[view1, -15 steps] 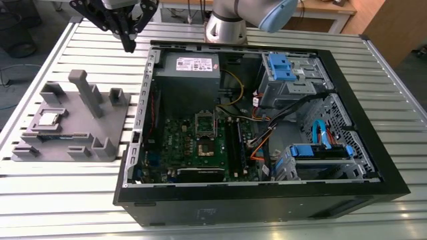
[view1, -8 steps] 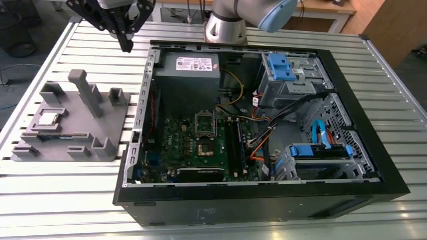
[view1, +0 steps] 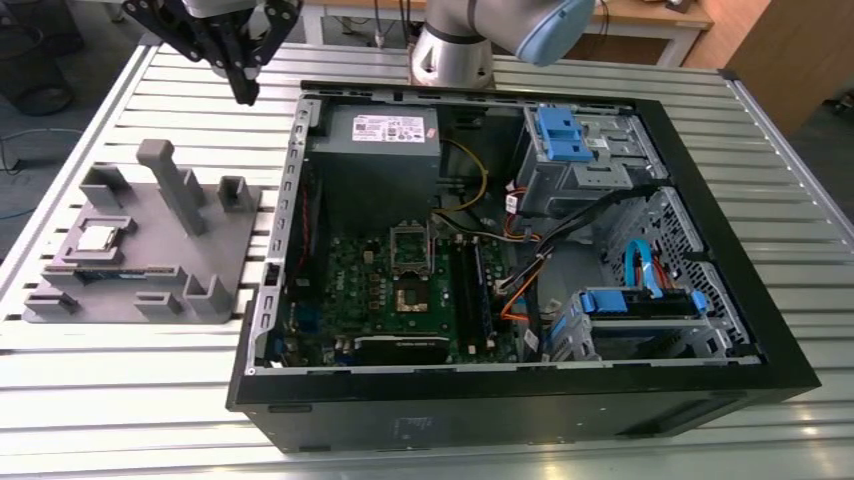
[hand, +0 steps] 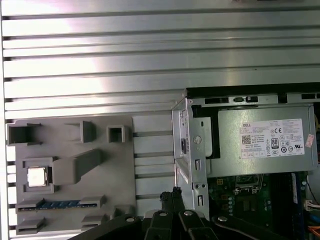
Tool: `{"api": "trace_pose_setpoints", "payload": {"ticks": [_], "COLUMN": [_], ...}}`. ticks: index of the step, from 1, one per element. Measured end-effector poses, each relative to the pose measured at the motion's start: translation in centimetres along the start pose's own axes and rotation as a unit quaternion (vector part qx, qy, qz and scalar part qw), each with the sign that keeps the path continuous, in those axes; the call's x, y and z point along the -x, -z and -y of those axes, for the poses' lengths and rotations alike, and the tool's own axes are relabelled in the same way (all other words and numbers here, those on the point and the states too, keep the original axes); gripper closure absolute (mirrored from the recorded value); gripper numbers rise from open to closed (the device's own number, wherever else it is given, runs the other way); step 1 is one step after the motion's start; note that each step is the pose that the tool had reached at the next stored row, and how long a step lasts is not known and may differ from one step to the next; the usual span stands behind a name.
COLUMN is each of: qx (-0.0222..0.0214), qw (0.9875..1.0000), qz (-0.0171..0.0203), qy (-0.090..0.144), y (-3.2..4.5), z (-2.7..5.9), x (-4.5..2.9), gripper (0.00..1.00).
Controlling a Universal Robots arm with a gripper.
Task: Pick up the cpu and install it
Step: 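Reach for the cpu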
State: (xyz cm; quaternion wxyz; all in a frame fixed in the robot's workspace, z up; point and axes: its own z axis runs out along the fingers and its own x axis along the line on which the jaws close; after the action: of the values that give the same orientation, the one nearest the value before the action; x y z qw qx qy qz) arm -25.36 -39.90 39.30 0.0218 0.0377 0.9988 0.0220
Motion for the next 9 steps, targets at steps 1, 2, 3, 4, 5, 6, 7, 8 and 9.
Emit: {"api": "trace_pose_setpoints", "payload": {"ticks": [1, 2, 3, 4, 5, 6, 7, 8, 9], "qx": [0.0000, 0.0000, 0.0000, 0.0000, 0.0000, 0.0000, 0.0000, 0.0000, 0.0000], "qw": [1.0000, 1.0000, 1.0000, 1.0000, 1.0000, 1.0000, 1.0000, 1.0000, 1.0000], "qz": [0.0000, 0.0000, 0.0000, 0.0000, 0.0000, 0.0000, 0.0000, 0.0000, 0.0000], "qy": [0.000, 0.000, 0.000, 0.000, 0.000, 0.000, 0.000, 0.000, 0.000], "y": [0.01, 0.00, 0.01, 0.01, 0.01, 0.01, 0.01, 0.02, 0.03], "z": [0.01, 0.01, 0.01, 0.01, 0.01, 0.01, 0.01, 0.03, 0.04], "x": [-0.06, -0.09, -0.10, -0.12, -0.14, -0.15, -0.15, -0.41, -0.57], "gripper": [0.89, 0.89, 0.89, 0.89, 0.89, 0.89, 0.89, 0.89, 0.89]}}
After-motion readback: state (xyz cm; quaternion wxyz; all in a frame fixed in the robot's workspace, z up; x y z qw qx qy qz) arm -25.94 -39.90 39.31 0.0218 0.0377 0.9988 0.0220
